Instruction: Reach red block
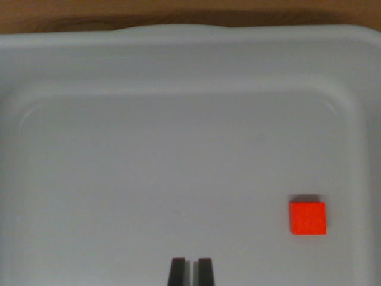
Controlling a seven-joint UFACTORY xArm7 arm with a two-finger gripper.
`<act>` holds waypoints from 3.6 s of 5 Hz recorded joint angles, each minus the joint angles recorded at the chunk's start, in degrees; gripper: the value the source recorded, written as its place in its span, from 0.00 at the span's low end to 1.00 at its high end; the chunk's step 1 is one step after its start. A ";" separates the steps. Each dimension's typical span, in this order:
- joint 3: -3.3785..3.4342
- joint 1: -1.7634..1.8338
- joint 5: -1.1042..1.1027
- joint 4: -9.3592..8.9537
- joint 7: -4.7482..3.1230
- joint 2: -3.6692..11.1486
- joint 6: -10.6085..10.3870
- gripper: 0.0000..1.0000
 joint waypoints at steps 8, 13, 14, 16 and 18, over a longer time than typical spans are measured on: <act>-1.14 -1.22 -0.01 -4.52 0.05 3.12 -6.61 0.00; -1.91 -2.05 -0.01 -7.56 0.08 5.22 -11.05 0.00; -2.35 -2.51 -0.02 -9.26 0.10 6.39 -13.54 0.00; -2.79 -2.99 -0.02 -11.04 0.12 7.62 -16.14 0.00; -3.26 -3.48 -0.02 -12.86 0.14 8.87 -18.81 0.00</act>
